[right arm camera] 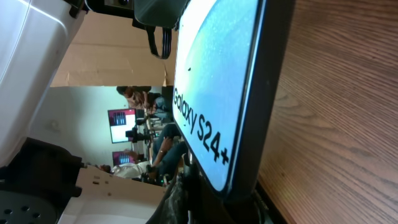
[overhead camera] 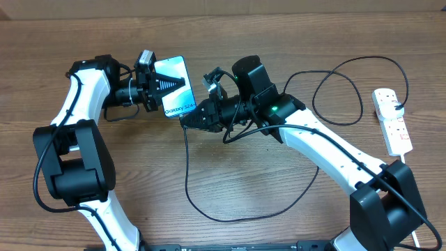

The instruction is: Plug charger to phone and switch on socket

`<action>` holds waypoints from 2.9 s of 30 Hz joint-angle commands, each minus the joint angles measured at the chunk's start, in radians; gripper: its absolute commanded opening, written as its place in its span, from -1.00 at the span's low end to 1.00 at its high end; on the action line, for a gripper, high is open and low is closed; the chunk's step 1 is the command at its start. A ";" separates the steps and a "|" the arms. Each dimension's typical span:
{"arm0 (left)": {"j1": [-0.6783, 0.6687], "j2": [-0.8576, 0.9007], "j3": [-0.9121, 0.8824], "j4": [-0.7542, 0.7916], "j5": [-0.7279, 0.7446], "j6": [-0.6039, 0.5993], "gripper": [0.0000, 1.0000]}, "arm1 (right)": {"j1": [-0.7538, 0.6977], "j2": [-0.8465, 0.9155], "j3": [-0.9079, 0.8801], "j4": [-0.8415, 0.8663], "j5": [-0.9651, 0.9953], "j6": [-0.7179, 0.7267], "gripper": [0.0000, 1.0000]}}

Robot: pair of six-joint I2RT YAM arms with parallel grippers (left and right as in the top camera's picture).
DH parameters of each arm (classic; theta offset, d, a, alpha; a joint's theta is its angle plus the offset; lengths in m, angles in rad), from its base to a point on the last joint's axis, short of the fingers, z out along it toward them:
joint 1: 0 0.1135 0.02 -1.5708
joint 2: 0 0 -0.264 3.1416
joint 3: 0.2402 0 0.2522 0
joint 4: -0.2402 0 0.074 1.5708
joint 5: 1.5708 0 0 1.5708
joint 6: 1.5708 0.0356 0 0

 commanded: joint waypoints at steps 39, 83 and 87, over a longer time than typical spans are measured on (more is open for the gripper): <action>0.026 -0.014 0.001 -0.003 0.035 0.003 -0.92 | -0.037 -0.008 0.013 0.012 0.146 0.029 -0.93; 0.097 -0.014 0.000 0.123 -0.563 -0.190 -0.92 | 0.001 0.112 -0.014 -0.513 0.921 -0.191 -0.93; 0.084 -0.014 -0.001 0.124 -0.563 -0.190 -0.91 | 0.034 0.204 -0.014 -0.489 0.932 -0.158 -0.93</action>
